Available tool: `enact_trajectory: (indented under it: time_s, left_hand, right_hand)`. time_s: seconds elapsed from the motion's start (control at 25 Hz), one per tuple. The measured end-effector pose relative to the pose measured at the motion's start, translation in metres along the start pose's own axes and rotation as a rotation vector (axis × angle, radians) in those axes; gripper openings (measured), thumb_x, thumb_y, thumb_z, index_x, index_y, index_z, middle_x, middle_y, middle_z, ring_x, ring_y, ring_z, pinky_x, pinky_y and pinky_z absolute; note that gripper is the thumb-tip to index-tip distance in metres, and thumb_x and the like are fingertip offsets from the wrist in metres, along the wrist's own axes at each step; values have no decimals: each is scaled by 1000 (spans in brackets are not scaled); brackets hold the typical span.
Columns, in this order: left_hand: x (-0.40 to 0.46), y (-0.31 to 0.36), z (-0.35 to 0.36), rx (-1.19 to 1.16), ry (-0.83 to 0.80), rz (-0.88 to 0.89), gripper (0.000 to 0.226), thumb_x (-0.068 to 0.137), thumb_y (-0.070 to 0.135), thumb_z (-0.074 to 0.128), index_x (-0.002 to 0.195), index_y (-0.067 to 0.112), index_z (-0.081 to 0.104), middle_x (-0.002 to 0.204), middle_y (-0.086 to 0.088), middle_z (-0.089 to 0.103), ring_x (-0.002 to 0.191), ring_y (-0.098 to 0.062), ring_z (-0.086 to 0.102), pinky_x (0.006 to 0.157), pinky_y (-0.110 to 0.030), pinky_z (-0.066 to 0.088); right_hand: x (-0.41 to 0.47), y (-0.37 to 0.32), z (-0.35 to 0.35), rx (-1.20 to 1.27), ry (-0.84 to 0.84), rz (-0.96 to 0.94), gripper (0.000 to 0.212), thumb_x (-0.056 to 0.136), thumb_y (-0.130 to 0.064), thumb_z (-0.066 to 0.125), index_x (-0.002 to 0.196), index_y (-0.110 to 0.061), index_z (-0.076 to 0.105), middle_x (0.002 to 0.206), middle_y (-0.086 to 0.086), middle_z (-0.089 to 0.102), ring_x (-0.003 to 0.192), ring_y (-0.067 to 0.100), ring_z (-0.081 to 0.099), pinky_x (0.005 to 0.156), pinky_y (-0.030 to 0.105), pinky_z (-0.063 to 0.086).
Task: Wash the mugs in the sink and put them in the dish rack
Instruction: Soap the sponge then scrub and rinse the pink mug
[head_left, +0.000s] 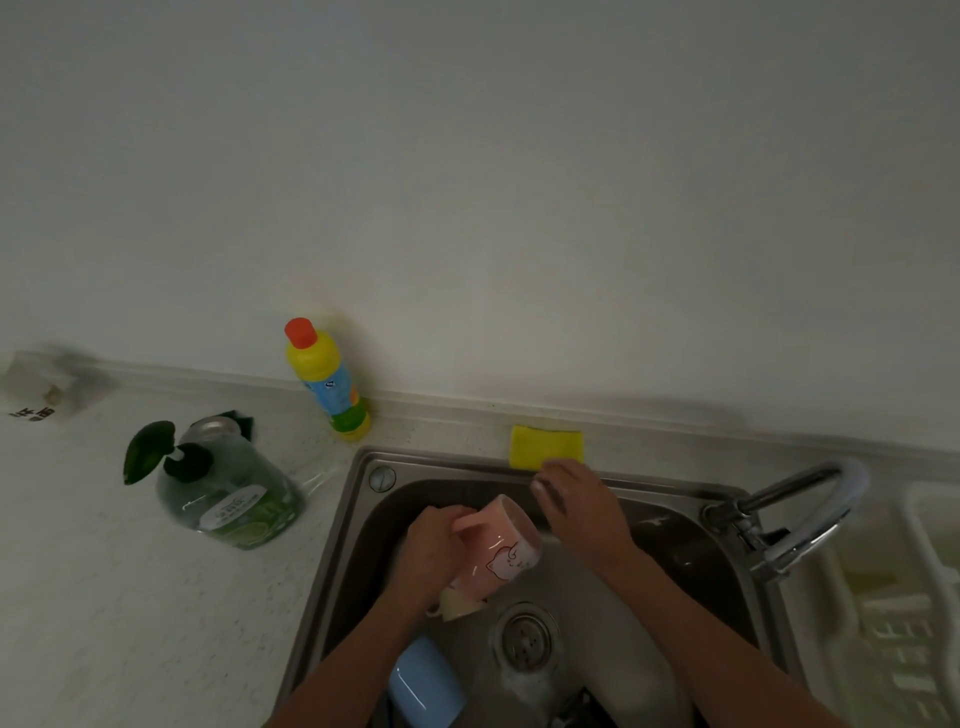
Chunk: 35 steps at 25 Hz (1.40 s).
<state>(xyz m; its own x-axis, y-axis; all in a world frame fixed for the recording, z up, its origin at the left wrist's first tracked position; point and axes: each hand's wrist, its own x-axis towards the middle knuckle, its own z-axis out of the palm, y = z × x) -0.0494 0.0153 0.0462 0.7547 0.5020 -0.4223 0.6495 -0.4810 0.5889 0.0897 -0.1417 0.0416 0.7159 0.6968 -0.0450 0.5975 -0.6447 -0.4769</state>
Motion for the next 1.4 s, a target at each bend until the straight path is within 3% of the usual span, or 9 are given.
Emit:
enact_trajectory:
  time_s: [0.12, 0.24, 0.4, 0.52, 0.68, 0.84, 1.0, 1.24, 1.4]
  left_hand:
    - [-16, 7, -5, -30, 29, 111, 48, 91, -3, 46, 131, 18, 63, 124, -6, 63, 115, -18, 59, 89, -15, 38]
    - [-36, 16, -11, -107, 7, 284, 45, 92, 2, 48, 130, 21, 63, 122, -3, 56, 112, -15, 56, 97, -21, 43]
    - [-65, 28, -13, -228, -12, 604, 38, 88, 23, 50, 120, 27, 70, 113, 5, 59, 105, -1, 59, 90, -10, 42]
    - [-86, 37, -5, -174, -6, 725, 41, 87, 30, 48, 122, 21, 69, 116, 7, 56, 109, 7, 55, 93, -7, 39]
    - [-110, 48, 3, 62, -155, 708, 58, 84, 30, 41, 142, 27, 49, 137, 7, 38, 121, 0, 45, 103, -10, 35]
    - [-127, 56, 9, 65, -365, 546, 77, 83, 20, 53, 149, 42, 19, 146, 8, 42, 118, -6, 57, 101, -28, 49]
    - [-145, 86, 22, -417, -499, 41, 36, 92, 9, 55, 127, 16, 53, 118, -10, 66, 89, -35, 73, 76, -48, 61]
    - [-161, 104, 45, -438, -625, 30, 35, 91, -5, 42, 118, 5, 63, 106, -21, 71, 97, -41, 70, 88, -55, 56]
    - [-172, 122, 58, -531, -600, 60, 37, 91, -8, 45, 115, 8, 67, 104, -19, 71, 100, -42, 68, 86, -52, 57]
  right_hand:
    - [-26, -22, -20, 478, -222, 360, 45, 99, -53, 42, 113, -17, 66, 109, 4, 68, 98, 18, 66, 88, 38, 55]
    - [-49, -32, -39, 1314, -563, 885, 65, 94, -65, 44, 121, -9, 61, 121, 21, 65, 107, 38, 66, 85, 51, 57]
    - [-92, -34, -60, 1666, -635, 964, 67, 87, -55, 62, 132, -6, 55, 128, 29, 60, 115, 47, 59, 104, 59, 43]
    - [-128, -41, -68, 1790, -582, 950, 67, 85, -50, 64, 134, -6, 56, 131, 29, 58, 107, 45, 60, 93, 56, 45]
    - [-167, -45, -77, 1803, -306, 844, 88, 61, -25, 87, 137, 0, 52, 136, 29, 54, 107, 40, 57, 75, 48, 54]
    - [-192, -30, -96, 1674, -242, 727, 51, 81, -8, 71, 129, -11, 56, 111, 26, 68, 88, 39, 69, 61, 42, 59]
    - [-204, 0, -93, 1359, -281, 490, 87, 57, -12, 85, 133, -39, 52, 134, 17, 54, 113, 39, 62, 90, 60, 53]
    - [-221, 27, -103, 1179, -327, 366, 102, 52, -15, 85, 133, -59, 42, 131, 12, 51, 114, 38, 60, 87, 53, 57]
    - [-222, 47, -117, 1208, -348, 310, 98, 54, -13, 85, 136, -48, 44, 130, 10, 58, 116, 31, 61, 97, 50, 53]
